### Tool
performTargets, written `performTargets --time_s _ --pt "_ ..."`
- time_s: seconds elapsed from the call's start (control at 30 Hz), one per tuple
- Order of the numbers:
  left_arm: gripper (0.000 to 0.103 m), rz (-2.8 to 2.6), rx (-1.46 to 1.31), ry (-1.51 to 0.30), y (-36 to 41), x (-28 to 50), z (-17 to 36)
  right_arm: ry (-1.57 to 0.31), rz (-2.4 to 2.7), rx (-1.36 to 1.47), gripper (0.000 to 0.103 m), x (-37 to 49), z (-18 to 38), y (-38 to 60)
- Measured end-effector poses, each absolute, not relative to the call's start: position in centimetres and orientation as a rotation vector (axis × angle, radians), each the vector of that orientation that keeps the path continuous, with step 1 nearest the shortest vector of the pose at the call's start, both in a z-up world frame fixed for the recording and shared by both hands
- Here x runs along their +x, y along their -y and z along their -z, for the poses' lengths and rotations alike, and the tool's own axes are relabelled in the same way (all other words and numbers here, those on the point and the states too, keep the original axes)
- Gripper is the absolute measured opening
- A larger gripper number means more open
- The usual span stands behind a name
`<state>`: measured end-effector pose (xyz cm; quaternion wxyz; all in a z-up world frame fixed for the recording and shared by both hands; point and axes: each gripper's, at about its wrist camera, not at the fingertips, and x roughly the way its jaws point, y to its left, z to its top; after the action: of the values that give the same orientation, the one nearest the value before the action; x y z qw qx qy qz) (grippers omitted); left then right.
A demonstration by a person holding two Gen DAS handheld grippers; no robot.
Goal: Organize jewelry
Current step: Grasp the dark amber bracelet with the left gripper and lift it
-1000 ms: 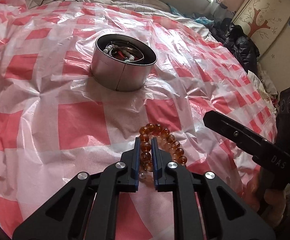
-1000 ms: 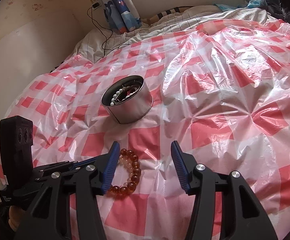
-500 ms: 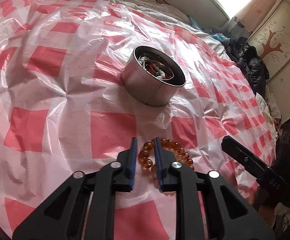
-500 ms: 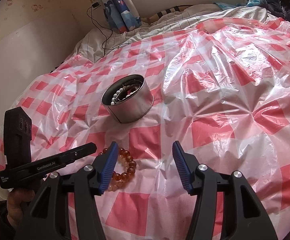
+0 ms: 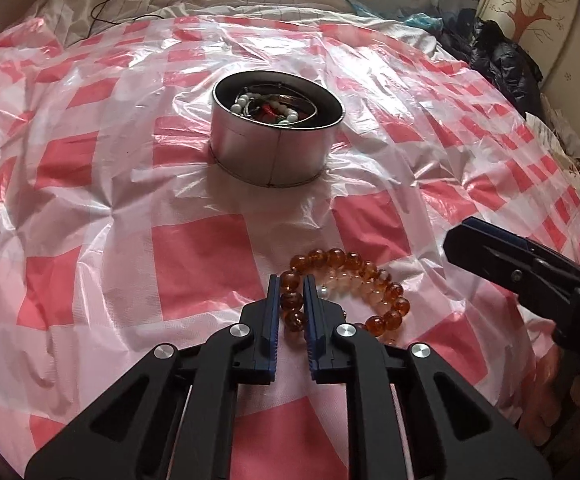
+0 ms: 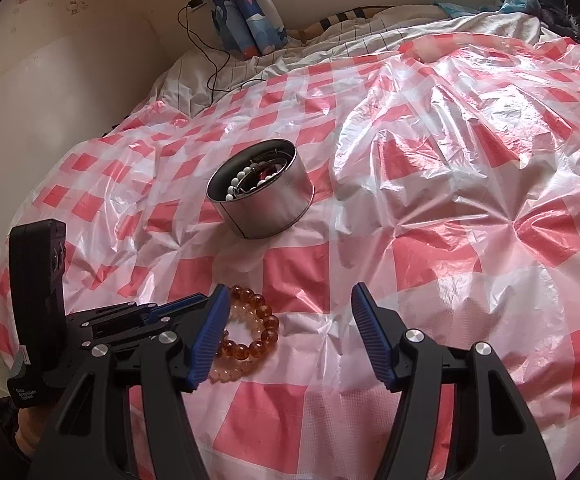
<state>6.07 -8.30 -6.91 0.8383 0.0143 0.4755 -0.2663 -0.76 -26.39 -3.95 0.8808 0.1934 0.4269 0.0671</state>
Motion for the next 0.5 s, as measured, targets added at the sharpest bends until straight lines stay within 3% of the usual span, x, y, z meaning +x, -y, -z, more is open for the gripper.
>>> performTargets --time_s 0.2,0.33,0.5 --pt "0.01 0.731 -0.37 -0.852 2.9 6.8 2.8 -0.902 -0.179 0.368 0.061 -0.5 4.0 25.3" --pt "0.01 0.697 -0.486 -0.803 0.1 7.4 1.9 -0.923 -0.26 0.247 0.061 -0.3 4.2 22.1" --pt "0.01 0.663 -0.513 -0.816 -1.0 7.6 2.0 -0.943 -0.334 0.103 0.072 0.2 5.2 17.7"
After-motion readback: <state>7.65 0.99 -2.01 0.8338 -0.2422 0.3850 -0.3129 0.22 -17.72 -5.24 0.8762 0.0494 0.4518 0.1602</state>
